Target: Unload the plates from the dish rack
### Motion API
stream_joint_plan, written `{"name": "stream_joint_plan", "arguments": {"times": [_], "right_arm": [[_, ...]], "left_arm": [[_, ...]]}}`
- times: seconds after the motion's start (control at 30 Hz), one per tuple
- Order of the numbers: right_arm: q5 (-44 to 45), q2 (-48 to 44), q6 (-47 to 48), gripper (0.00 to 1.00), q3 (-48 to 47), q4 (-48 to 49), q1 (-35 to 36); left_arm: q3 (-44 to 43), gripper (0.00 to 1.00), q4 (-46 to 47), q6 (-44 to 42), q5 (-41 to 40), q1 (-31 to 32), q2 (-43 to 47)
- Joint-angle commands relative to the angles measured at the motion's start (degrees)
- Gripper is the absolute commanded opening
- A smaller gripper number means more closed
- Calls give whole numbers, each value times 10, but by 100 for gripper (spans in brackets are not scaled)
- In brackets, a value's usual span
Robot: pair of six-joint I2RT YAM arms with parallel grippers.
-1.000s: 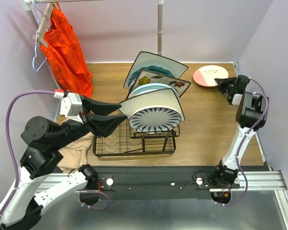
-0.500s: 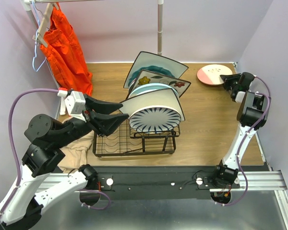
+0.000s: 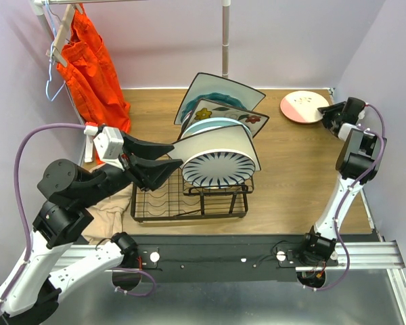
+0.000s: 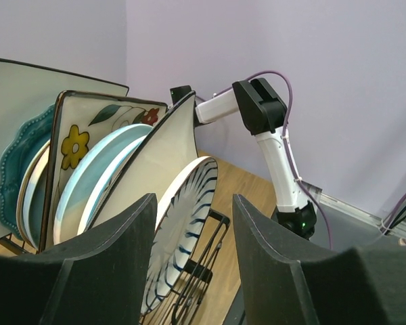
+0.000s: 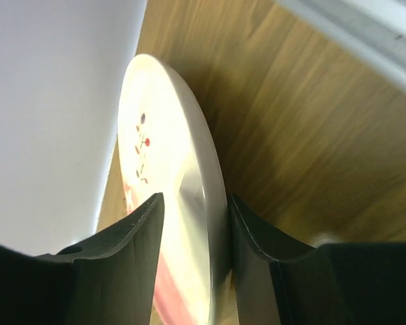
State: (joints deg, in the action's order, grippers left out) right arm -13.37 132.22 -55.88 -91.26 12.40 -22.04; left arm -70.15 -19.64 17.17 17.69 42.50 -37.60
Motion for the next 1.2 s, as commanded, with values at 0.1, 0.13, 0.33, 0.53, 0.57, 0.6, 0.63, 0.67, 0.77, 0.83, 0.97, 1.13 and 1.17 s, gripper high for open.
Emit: {"name": "stream_joint_plan", "arguments": {"times": [0.1, 0.13, 0.33, 0.53, 0.57, 0.6, 0.63, 0.67, 0.77, 0.83, 0.97, 1.13, 1.17], "right_arm": [[65, 8, 53, 51, -34, -38, -16], [67, 8, 56, 51, -34, -41, -16], [111, -13, 74, 51, -25, -74, -16], [124, -57, 91, 51, -2, -95, -15], [128, -80, 89, 51, 6, -96, -15], [129, -89, 88, 51, 12, -99, -15], [126, -98, 90, 51, 12, -116, -15], [124, -103, 90, 52, 8, -123, -15], [110, -141, 94, 52, 31, -157, -14], [99, -178, 102, 52, 46, -161, -13], [61, -231, 129, 52, 65, -176, -9], [-35, -299, 185, 53, 64, -231, 11], [-46, -332, 197, 53, 66, -240, 19]], "left_arm": [[-2, 58, -12, -10, -12, 2, -6], [-3, 58, -12, -11, -12, 3, -7], [-3, 58, -13, -11, -10, 3, -9], [2, 58, -14, -12, -13, 2, -1], [3, 58, -15, -12, -18, 3, 0], [4, 58, -17, -15, -20, 3, 1], [3, 58, -22, -19, -24, 2, -1], [1, 58, -29, -21, -30, 2, -4], [-10, 57, -48, -34, -40, 2, -9], [-14, 57, -53, -41, -45, 2, -8], [-17, 58, -62, -55, -57, 2, -6], [-28, 57, -73, -70, -57, 3, -12], [-26, 57, -73, -74, -59, 2, -11]]}}
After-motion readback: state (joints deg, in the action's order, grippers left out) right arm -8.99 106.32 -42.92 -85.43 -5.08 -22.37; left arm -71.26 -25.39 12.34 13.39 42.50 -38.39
